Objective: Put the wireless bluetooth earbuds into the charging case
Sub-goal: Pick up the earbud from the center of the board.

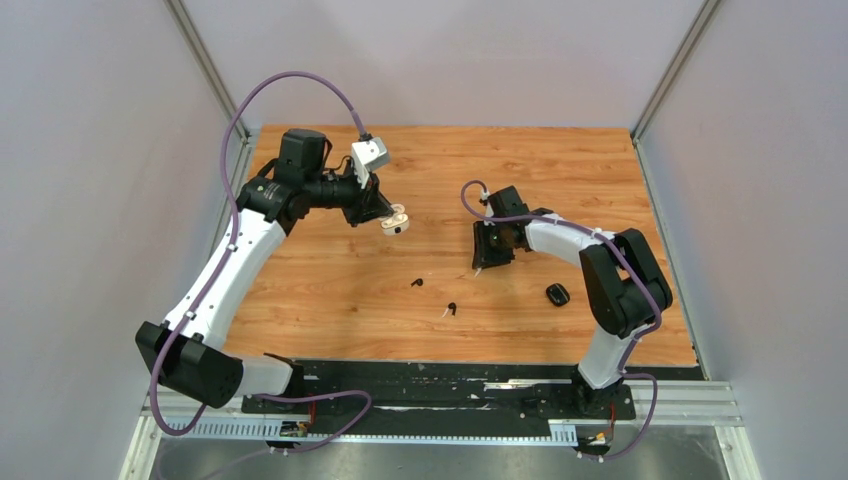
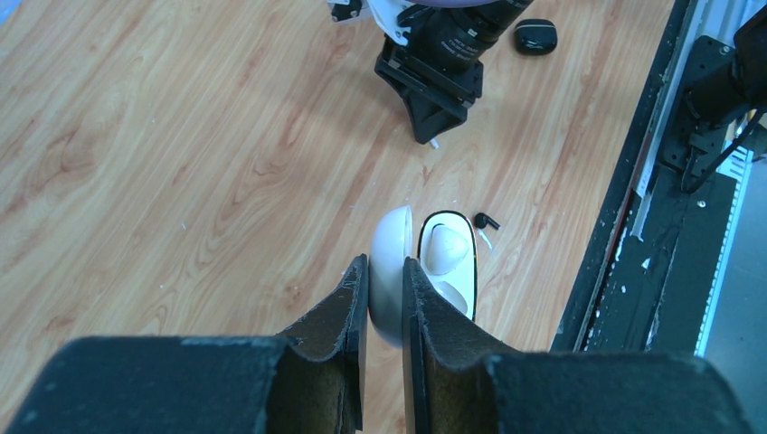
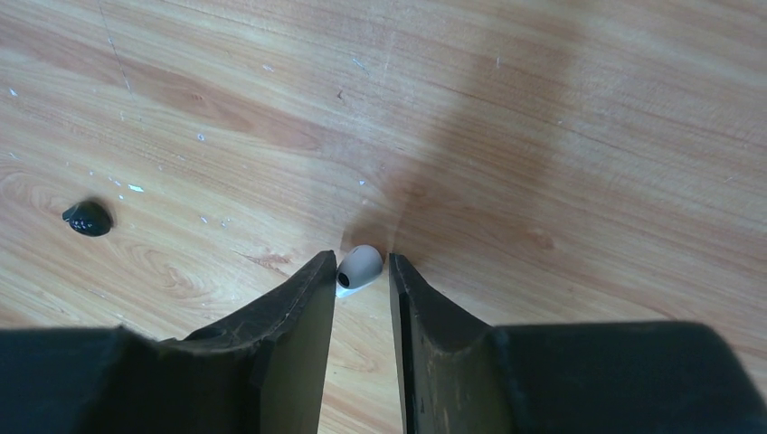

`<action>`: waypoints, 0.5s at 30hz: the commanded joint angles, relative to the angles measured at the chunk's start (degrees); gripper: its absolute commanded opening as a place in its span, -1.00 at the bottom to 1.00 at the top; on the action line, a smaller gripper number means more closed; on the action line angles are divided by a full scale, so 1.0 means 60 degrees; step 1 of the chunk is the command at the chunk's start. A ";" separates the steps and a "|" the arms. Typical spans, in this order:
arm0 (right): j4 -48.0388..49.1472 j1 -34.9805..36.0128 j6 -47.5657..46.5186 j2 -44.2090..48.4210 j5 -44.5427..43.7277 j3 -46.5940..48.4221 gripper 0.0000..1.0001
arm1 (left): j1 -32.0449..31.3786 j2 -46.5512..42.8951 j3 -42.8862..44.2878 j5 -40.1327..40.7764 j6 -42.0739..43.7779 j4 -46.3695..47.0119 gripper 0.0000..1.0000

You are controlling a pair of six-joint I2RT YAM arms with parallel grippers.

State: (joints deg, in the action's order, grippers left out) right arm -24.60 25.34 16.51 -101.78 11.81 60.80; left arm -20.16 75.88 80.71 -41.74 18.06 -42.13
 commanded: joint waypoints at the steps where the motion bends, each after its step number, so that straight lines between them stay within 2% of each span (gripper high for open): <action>1: -0.0172 0.0039 -0.0071 -0.0079 -0.0185 -0.0035 -0.37 | 0.0039 -0.0301 0.0014 -0.0225 -0.0132 0.0269 -1.00; 5: -0.0114 0.0038 -0.0079 -0.0213 -0.0122 0.0072 -0.59 | 0.0035 -0.0339 -0.0011 -0.0199 -0.0123 0.0237 -1.00; 9: 0.0021 0.0024 -0.0443 -0.0035 0.0329 0.0250 -0.99 | 0.0043 -0.0314 -0.0050 -0.0199 -0.0103 0.0177 -1.00; 15: 0.0313 -0.0176 -0.1308 0.1510 0.2679 0.0642 -1.00 | 0.0040 -0.0147 -0.0126 0.0081 -0.0413 0.0370 -1.00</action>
State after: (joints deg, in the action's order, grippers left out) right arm -24.60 25.15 13.17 -100.88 17.12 61.25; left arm -20.16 75.85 79.85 -41.52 17.63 -42.09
